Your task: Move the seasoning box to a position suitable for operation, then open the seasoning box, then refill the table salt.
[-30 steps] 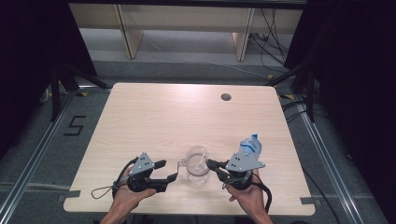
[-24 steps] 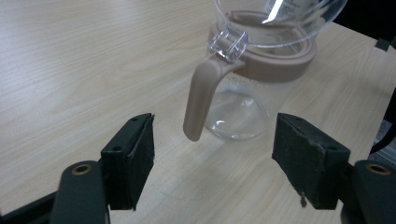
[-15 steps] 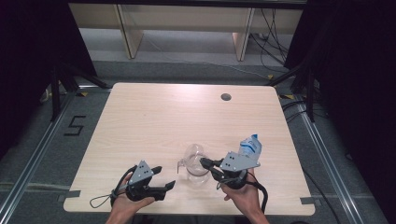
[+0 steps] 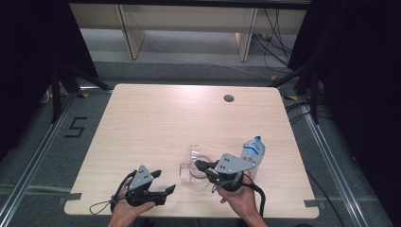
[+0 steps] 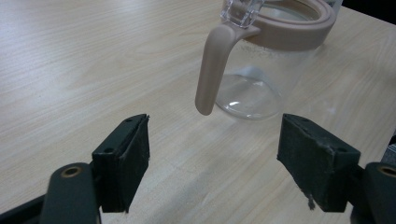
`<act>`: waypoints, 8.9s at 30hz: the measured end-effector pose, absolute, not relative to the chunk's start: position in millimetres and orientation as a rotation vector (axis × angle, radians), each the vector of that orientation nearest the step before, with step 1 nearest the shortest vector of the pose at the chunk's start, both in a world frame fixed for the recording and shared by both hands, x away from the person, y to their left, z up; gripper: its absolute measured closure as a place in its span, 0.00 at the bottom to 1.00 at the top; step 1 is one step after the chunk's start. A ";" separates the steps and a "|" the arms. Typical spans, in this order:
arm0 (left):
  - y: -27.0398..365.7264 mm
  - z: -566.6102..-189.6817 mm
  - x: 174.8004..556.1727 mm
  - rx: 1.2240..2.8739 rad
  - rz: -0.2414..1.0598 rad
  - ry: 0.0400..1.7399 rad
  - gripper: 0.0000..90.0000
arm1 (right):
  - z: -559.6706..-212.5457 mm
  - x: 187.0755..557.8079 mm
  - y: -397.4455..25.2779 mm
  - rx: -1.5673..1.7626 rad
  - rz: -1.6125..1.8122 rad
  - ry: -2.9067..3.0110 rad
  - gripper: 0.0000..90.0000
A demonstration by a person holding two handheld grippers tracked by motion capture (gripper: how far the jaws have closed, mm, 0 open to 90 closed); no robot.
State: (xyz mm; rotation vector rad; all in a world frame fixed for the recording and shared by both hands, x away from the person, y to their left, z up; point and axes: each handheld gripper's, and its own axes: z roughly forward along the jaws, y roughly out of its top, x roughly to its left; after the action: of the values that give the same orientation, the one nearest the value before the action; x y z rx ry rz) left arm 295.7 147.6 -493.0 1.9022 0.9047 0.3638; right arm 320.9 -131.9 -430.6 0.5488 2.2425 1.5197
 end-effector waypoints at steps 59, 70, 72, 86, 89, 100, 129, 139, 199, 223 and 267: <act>149.9 -494.4 297.1 1.906 0.376 0.889 0.27 | -444.5 297.8 -179.5 0.696 1.436 2.213 0.56; 150.3 -494.4 295.1 1.912 0.382 0.895 0.27 | -449.3 287.7 -196.3 0.770 1.430 2.177 0.51; 150.0 -495.0 295.0 1.899 0.371 0.905 0.27 | -450.5 285.5 -198.2 0.776 1.430 2.169 0.50; 151.1 -495.1 293.7 1.903 0.376 0.910 0.27 | -452.7 269.4 -224.1 0.868 1.410 2.125 0.48; 151.4 -495.2 293.8 1.899 0.375 0.912 0.27 | -452.3 267.6 -230.3 0.874 1.402 2.112 0.48; 150.8 -495.4 294.0 1.910 0.381 0.900 0.27 | -454.4 263.5 -254.7 0.974 1.375 2.048 0.46; 150.3 -496.0 293.4 1.902 0.381 0.911 0.27 | -470.5 292.8 -272.9 1.120 1.267 1.917 0.20; 151.0 -495.7 293.6 1.911 0.378 0.919 0.27 | -473.5 299.6 -270.6 1.128 1.289 1.924 0.18; 150.1 -495.3 293.8 1.900 0.375 0.921 0.27 | -490.7 331.0 -246.9 1.119 1.333 1.872 0.17; 149.0 -495.7 292.2 1.911 0.372 0.906 0.27 | -502.3 344.4 -248.0 1.123 1.284 1.856 0.24; 147.6 -496.3 292.1 1.912 0.366 0.897 0.27 | -513.4 353.9 -248.3 1.086 1.301 1.858 0.38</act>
State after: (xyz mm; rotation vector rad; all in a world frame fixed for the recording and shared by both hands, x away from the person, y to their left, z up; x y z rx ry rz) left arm 292.1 147.6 -496.3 1.9118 0.8965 0.3657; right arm 353.9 -248.3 -513.4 1.0865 1.8576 1.3008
